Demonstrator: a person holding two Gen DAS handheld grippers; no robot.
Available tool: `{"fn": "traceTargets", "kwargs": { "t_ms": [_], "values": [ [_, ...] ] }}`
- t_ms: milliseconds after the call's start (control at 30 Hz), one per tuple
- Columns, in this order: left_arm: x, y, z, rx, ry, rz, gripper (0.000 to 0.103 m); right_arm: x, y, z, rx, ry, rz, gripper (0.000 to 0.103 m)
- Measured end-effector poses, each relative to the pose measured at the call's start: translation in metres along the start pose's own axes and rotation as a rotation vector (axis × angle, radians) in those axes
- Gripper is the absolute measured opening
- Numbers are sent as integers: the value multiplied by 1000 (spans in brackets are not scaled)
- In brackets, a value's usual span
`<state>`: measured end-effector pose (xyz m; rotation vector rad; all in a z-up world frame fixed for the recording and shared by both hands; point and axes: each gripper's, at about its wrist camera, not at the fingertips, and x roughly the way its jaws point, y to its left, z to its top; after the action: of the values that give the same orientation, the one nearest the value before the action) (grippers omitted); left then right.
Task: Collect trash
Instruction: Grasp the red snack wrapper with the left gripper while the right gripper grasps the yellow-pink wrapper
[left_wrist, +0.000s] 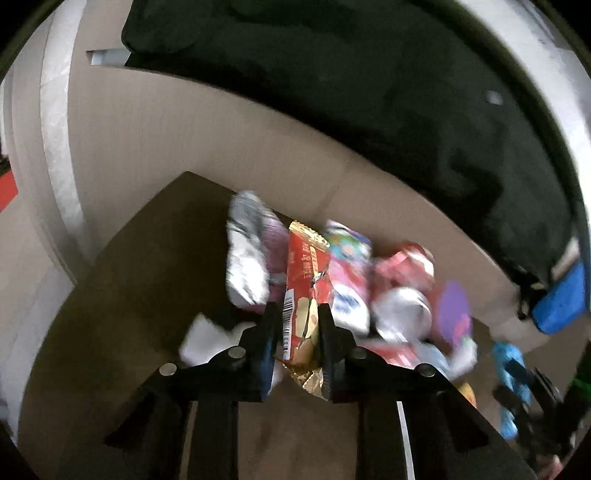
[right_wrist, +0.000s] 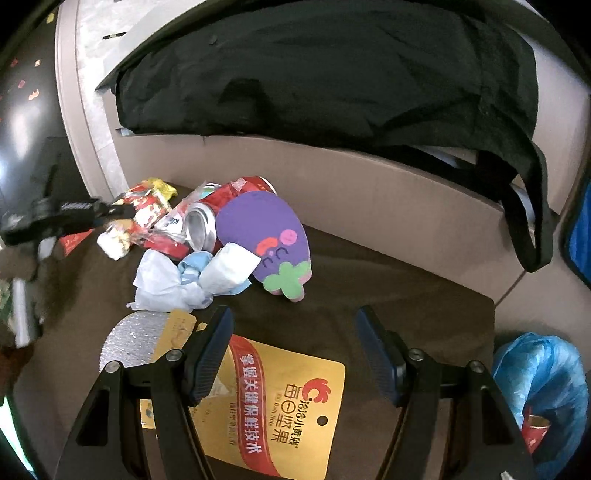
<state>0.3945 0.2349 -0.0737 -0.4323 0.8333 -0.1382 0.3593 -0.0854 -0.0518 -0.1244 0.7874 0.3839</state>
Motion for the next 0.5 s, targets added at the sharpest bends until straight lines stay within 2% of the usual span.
{"fn": "traceTargets", "kwargs": {
  "t_ms": [133,233,300,400,500],
  "values": [
    [-30,-6,-28,13,12,-67,20,-4,13,3,-22,-10,20,66],
    [-51,-8,-56,41,24,-85,20,-4,31,10,-58,-11,44,66],
    [-64,-5,-74,56,32,-69,20,-3,45,19,-79,-11,74,66],
    [-82,8,-94,59,13,-3,20,2,71,40,-118,-19,121,66],
    [-94,27,-103,33,3,31,20,20,103,66,-162,-14,161,66]
  ]
}}
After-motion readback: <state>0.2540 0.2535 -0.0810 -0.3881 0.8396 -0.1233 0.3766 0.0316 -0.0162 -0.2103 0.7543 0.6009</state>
